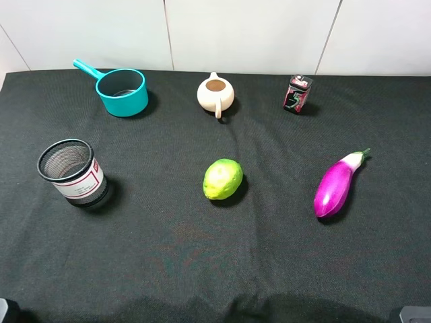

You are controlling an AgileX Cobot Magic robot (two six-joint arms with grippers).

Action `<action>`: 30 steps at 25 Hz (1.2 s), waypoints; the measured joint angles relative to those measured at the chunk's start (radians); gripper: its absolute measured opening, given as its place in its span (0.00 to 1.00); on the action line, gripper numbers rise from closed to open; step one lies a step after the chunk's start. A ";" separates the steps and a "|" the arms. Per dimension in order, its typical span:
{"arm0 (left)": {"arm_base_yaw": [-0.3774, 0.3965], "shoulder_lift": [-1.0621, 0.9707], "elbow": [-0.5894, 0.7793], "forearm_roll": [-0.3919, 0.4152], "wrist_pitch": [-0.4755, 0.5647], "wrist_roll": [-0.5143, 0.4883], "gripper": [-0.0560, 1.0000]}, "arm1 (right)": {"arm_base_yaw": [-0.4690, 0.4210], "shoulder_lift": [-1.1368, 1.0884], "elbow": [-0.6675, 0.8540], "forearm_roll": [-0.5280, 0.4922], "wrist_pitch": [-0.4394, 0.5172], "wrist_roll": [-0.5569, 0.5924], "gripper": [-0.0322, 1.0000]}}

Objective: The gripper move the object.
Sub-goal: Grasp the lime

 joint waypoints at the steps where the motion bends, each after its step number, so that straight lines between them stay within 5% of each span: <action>1: 0.000 0.000 0.000 0.000 0.000 0.000 0.98 | 0.000 0.000 0.000 0.000 0.000 0.000 0.70; 30: 0.000 0.000 0.000 0.000 0.000 0.000 0.98 | 0.000 0.010 -0.012 0.034 0.000 -0.003 0.70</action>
